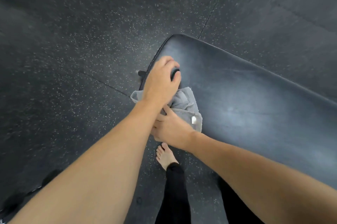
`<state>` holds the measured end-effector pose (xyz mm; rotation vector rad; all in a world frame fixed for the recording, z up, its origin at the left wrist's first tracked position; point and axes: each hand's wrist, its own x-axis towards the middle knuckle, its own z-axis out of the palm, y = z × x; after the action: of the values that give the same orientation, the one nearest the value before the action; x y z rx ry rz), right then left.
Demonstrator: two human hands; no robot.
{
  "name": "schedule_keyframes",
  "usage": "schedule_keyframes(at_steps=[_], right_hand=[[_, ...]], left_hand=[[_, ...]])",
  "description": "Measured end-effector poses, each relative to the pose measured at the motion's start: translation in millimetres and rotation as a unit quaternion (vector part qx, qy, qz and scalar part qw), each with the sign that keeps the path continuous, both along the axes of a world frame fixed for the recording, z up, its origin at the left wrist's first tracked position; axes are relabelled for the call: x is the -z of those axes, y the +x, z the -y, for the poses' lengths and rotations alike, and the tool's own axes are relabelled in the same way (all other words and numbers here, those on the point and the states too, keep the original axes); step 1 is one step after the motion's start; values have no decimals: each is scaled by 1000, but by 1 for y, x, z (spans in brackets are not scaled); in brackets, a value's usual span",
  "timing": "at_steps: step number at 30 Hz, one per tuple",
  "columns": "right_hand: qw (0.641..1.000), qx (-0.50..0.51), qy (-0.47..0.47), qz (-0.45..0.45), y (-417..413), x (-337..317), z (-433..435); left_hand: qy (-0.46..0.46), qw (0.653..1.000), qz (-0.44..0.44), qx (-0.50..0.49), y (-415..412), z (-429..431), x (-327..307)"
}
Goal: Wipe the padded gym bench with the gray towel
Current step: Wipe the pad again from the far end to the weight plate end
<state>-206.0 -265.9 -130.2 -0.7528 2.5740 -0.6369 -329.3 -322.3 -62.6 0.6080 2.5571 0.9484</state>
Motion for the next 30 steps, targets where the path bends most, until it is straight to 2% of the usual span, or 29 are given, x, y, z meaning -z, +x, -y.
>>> schedule_keyframes(at_steps=[2,5,6,10,14,18,23,27,30], right_hand=[[992,-37,85,-83,24,-2,-18],[953,-91,229,-179,62,-16,-38],[953,-73,239,-169,72,-22,-45],[958,17,211,-191,129,-22,-76],[944,167,210,-191,203,-19,-118],[903,316,242,-161,304,-18,-163],[839,479,232,-112,389,-21,-201],[807,538,223,-101,393,-23,-202],[815,531,205,-110,385,-21,-213]], left_hand=[[-32,999,3,27,15,-13,1],[-66,997,20,27,36,-24,0],[-76,996,22,33,44,-26,-2],[-107,991,46,61,80,-35,-10],[-175,979,81,67,126,-63,-12],[-309,920,154,184,200,-122,-26],[-354,871,146,308,280,-192,-33],[-371,848,109,363,323,-216,-23],[-392,839,89,367,330,-214,-11]])
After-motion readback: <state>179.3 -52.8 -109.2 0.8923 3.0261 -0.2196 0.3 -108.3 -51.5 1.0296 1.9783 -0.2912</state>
